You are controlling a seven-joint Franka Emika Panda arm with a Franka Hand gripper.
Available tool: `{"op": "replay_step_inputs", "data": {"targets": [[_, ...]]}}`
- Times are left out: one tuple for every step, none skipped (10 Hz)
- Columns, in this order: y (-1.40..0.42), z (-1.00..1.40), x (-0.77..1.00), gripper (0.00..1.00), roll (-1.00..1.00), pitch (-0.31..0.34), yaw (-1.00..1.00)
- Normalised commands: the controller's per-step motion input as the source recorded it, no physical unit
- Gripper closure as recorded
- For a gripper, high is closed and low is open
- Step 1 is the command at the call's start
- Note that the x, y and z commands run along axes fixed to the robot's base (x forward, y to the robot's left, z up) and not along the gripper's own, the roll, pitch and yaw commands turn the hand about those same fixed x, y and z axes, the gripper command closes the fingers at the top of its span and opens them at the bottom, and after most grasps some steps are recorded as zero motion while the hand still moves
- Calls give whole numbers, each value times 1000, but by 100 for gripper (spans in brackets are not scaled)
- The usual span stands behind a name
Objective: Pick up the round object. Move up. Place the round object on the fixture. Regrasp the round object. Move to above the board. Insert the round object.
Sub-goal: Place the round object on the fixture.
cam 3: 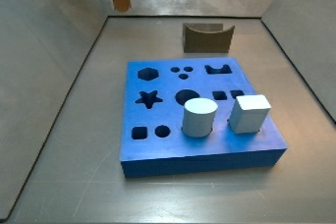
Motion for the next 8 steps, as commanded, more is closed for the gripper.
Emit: {"op": "replay_step_inputs", "data": {"targets": [[3,1000,-15,100,27,72,-5],[7,1000,-22,100,39,83,-7],[10,1000,-24,100,46,86,-8],[18,923,-25,100,62,99,-12],[20,836,-24,100,68,107,-14],[25,662,-16,100,80,122,-16],[26,529,-11,100,86,135,-16],[23,349,-6,100,89,146,-12]]}}
